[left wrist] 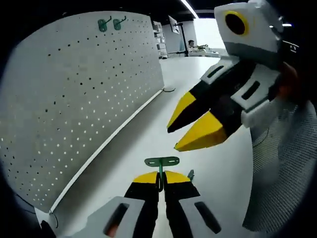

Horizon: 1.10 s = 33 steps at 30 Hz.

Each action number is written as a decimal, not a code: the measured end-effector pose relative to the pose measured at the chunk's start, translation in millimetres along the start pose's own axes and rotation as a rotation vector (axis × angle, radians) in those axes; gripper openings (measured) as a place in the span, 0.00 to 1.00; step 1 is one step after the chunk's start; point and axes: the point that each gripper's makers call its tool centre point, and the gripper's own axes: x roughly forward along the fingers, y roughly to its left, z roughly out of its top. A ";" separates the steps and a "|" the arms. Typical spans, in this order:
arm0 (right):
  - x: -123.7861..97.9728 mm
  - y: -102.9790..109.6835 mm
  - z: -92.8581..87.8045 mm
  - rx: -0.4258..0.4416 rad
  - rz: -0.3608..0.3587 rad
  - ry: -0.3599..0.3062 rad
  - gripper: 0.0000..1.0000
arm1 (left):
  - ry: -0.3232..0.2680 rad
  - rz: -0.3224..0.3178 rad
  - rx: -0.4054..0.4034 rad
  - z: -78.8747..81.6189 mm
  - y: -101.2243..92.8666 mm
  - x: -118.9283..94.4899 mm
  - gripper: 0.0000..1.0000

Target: Insert the hook assembly into the mounting plate slot until the hook locks in place.

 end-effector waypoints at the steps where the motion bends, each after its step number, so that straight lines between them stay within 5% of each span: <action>1: -0.2 -0.4 -0.5 -0.002 -0.001 0.003 0.11 | -0.007 0.001 0.002 3.9 -3.0 -0.5 0.03; 15: -1.5 -2.4 -8.0 0.003 -0.012 0.039 0.02 | -0.017 0.055 0.098 22.5 -18.6 -5.2 0.03; 21: -4.5 -6.6 -6.1 0.090 -0.008 0.034 0.00 | -0.045 0.055 0.098 27.9 -21.7 -8.2 0.04; 27: -5.6 -9.4 -9.3 0.100 -0.012 0.041 0.00 | -0.089 0.044 0.067 31.5 -21.3 -11.9 0.13; 33: -10.3 -19.3 -9.5 0.138 -0.033 0.028 0.00 | -0.175 -0.053 -0.056 36.8 -26.6 -24.2 0.17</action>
